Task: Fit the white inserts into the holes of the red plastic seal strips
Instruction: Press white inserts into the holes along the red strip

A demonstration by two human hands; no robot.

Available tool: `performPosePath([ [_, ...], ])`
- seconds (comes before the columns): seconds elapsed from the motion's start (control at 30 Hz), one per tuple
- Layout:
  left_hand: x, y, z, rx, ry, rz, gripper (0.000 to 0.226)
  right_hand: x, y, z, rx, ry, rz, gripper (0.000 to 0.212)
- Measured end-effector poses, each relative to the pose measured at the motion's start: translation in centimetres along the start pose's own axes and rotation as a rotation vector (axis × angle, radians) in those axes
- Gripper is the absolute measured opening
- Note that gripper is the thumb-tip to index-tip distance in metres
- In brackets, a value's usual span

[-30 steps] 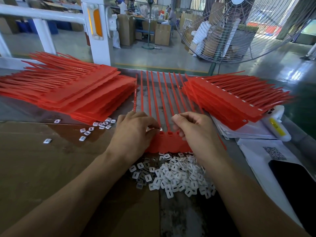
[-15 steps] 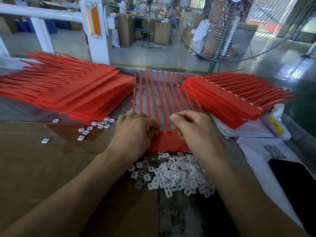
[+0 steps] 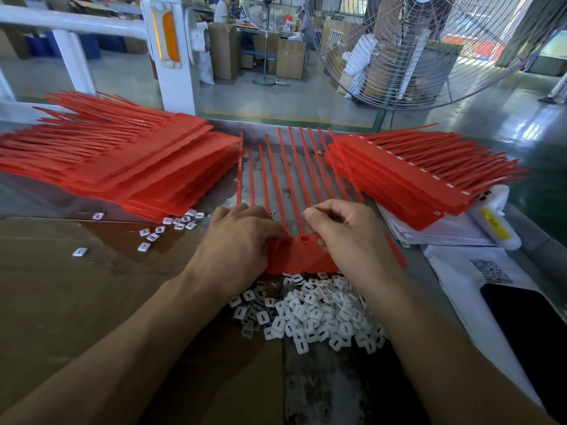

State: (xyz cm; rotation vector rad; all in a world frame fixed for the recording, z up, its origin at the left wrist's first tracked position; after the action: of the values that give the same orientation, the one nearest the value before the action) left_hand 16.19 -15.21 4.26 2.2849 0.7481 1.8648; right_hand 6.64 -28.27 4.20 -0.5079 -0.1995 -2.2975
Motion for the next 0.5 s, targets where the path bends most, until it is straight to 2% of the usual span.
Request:
performPosePath([
  [0.5, -0.32, -0.08, -0.04, -0.004, -0.076, -0.056, 0.023, -1.04, 0.53, -0.79, -0.004, -0.173, 0.042, 0.011],
])
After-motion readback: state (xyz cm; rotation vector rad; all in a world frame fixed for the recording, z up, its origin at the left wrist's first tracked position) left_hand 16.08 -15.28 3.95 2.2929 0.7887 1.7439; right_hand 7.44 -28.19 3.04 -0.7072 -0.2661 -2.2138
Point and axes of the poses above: each hand's wrist, its own y-axis towards the middle knuckle, its own x-axis out of the back of the hand, z = x × y, the point moved 9 cm from there along y, towards the middle knuckle, and after that the axes turned 11 degrees about -x, right-handed, at the moved point
